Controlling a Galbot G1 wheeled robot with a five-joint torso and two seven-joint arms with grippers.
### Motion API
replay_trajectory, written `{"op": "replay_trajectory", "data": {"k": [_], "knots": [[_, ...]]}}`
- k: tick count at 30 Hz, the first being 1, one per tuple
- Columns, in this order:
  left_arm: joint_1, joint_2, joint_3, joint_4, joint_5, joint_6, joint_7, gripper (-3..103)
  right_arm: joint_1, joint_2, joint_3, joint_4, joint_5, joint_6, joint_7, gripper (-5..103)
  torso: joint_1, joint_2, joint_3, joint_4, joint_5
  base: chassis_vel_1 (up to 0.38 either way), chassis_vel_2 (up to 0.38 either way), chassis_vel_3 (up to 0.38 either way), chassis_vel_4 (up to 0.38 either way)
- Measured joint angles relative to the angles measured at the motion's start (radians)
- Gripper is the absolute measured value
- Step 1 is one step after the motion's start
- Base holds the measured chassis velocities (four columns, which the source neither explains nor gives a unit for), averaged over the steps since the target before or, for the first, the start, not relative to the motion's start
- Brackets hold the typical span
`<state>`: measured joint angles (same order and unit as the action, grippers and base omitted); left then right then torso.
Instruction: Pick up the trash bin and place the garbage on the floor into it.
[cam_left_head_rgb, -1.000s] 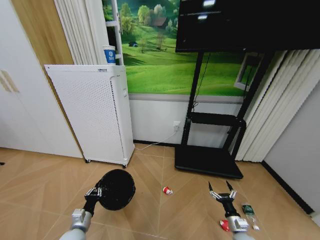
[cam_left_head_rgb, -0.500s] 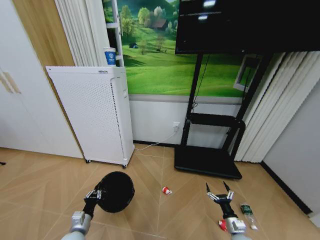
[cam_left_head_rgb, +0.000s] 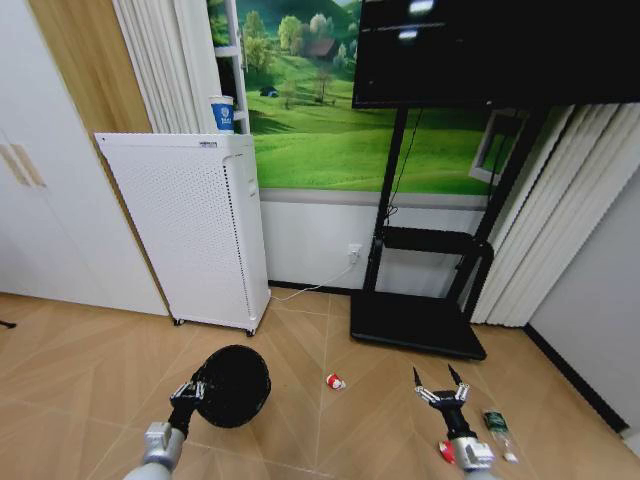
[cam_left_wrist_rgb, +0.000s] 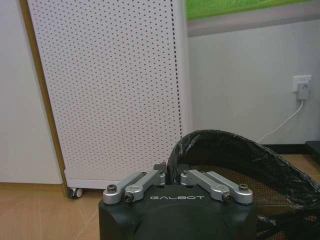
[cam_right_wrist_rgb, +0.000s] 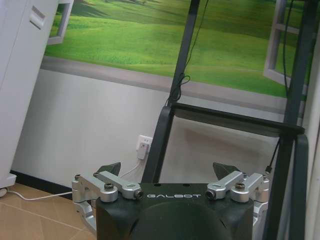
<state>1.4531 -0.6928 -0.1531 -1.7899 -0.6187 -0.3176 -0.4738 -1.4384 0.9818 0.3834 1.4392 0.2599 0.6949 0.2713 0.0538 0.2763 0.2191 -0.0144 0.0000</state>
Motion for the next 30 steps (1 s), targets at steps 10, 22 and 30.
{"op": "replay_trajectory", "data": {"k": [10, 22, 30], "knots": [[-0.008, -0.007, 0.001, 0.018, 0.008, -0.022, 0.008, 7, -0.002, 0.006, 0.007, -0.001, -0.012, 0.003, 0.000, 100, 0.000, -0.001, -0.001, 0.0004, 0.0001, 0.074, 0.057, 0.063, 0.066], [-0.010, -0.014, 0.002, 0.028, 0.045, -0.034, 0.005, 7, -0.009, 0.009, 0.023, -0.002, -0.015, 0.008, -0.003, 100, -0.001, -0.002, -0.001, 0.0000, 0.0000, 0.012, 0.010, 0.007, 0.011], [-0.001, -0.019, -0.001, 0.027, 0.053, -0.020, -0.007, 7, -0.023, 0.016, 0.037, -0.001, -0.021, 0.013, -0.007, 100, -0.001, -0.002, -0.001, 0.0000, 0.0001, 0.000, 0.000, 0.000, 0.000]]}}
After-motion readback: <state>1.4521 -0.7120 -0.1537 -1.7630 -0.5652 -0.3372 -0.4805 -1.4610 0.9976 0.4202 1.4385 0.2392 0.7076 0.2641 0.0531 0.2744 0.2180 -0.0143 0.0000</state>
